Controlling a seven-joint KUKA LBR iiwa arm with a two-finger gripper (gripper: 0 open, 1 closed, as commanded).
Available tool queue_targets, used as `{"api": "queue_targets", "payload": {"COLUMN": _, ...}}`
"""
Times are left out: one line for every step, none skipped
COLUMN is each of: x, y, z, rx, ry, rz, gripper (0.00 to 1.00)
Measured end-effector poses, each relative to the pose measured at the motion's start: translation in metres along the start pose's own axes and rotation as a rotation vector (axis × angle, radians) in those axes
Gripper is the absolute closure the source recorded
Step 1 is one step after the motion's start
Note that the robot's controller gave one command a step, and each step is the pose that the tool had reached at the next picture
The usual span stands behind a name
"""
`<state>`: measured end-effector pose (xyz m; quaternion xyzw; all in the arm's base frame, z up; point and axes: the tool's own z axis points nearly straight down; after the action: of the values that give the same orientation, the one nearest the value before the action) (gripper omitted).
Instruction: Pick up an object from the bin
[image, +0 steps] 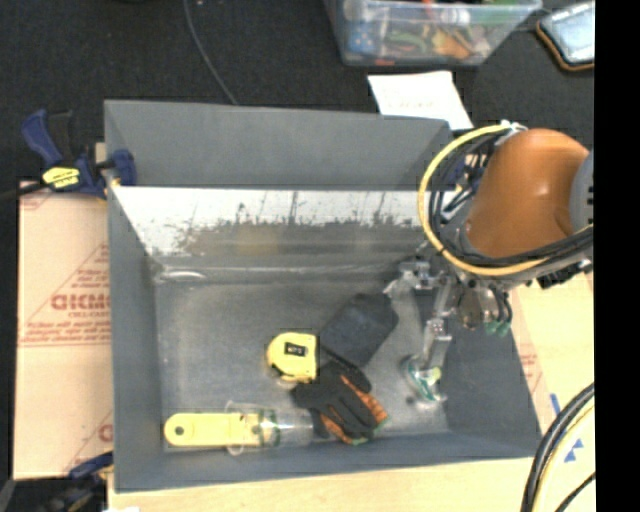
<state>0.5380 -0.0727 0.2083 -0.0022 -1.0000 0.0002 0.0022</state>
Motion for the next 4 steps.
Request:
{"api": "queue_targets", "payload": {"x": -0.002, "y": 0.0, "z": -0.004, "rx": 0.001, "ry": -0.008, "rz": -0.003, "gripper": 0.0}}
{"api": "queue_targets", "payload": {"x": -0.071, "y": 0.02, "z": 0.131, "rx": 0.004, "ry": -0.017, "rz": -0.15, "gripper": 0.0}}
{"api": "queue_targets", "payload": {"x": -0.062, "y": 0.028, "z": 0.073, "rx": 0.007, "ry": -0.025, "rz": -0.21, "gripper": 0.0}}
{"api": "queue_targets", "payload": {"x": -0.072, "y": 0.021, "z": 0.141, "rx": 0.005, "ry": -0.028, "rz": -0.161, "gripper": 0.0}}
